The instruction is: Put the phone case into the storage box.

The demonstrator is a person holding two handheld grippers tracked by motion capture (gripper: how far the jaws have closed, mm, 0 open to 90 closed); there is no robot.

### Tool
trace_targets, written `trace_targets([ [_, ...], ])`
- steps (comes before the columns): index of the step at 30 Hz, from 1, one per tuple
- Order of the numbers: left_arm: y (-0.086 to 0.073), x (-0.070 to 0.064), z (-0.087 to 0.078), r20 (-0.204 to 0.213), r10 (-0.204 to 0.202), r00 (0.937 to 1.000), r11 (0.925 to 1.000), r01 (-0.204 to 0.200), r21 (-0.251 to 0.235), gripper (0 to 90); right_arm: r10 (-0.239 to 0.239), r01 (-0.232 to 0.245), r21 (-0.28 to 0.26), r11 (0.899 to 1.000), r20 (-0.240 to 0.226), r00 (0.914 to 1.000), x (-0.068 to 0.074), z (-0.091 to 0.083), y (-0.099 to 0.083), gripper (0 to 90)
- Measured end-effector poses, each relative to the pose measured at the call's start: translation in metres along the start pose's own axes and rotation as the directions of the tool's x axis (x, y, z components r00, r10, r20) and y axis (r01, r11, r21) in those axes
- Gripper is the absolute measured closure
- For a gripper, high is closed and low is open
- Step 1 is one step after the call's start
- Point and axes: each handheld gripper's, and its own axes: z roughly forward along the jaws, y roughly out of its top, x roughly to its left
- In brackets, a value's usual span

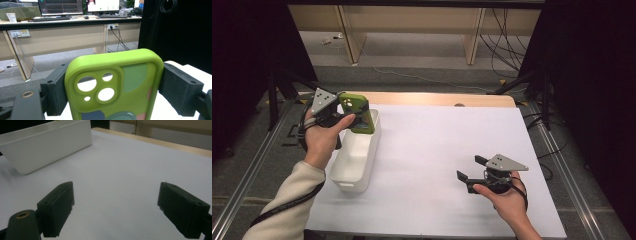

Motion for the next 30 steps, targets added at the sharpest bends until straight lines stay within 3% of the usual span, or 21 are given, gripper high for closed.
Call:
trace_targets([
  [30,-0.002,0.010,0.015,-0.021,0.016,0.9997,0.9998,-0.016,0.012,17.4,0.001,-0.001,0.002,1.000,0.005,1.0000,-0.001,0.000,0.000,15.0],
])
